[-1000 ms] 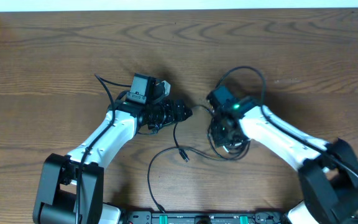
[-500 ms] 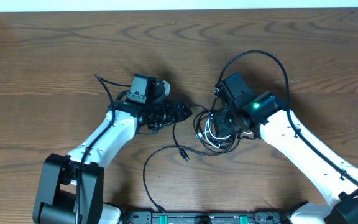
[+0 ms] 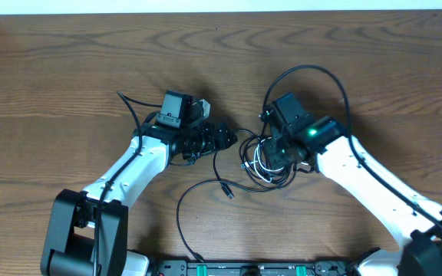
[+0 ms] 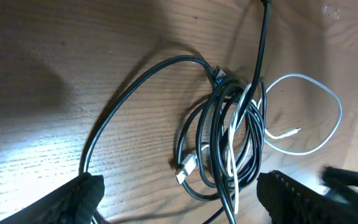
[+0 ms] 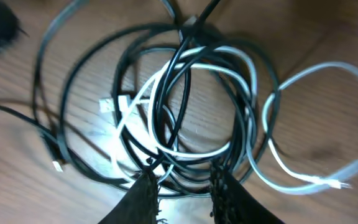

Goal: Untangle cables

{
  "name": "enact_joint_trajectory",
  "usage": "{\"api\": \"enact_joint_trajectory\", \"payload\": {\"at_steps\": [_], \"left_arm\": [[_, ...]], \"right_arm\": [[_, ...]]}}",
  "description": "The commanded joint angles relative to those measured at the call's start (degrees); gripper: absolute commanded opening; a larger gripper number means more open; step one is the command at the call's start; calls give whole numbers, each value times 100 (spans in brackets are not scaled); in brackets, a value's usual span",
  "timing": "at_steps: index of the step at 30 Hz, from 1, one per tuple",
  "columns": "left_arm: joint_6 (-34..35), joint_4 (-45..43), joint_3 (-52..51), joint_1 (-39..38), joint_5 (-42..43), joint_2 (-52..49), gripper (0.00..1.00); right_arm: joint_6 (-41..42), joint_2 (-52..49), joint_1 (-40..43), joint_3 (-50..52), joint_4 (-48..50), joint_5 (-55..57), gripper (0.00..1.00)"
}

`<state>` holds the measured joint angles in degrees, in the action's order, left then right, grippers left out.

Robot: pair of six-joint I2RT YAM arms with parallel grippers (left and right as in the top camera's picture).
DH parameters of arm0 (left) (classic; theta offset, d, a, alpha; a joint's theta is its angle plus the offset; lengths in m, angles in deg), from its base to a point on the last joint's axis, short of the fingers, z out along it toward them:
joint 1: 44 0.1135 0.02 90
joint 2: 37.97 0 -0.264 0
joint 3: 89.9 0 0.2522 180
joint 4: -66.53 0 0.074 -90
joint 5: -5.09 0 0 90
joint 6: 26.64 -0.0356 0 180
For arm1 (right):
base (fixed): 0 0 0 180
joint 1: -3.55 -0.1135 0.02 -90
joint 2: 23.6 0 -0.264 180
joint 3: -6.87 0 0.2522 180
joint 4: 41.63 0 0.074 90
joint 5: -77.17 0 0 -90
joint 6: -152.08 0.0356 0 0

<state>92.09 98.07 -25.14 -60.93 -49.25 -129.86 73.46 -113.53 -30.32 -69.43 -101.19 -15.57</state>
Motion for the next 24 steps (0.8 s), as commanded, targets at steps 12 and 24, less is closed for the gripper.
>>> {"api": "enact_joint_trajectory", "payload": {"at_steps": [12,24], "left_arm": [[48,13,-17,13,-74,-31,85],[46,57,-17,13,-74,-31,85]], "right_arm": [[-960,-743,-203,413,671,-452,31],[-1532,-1137,-203,424,726,-450,20]]}}
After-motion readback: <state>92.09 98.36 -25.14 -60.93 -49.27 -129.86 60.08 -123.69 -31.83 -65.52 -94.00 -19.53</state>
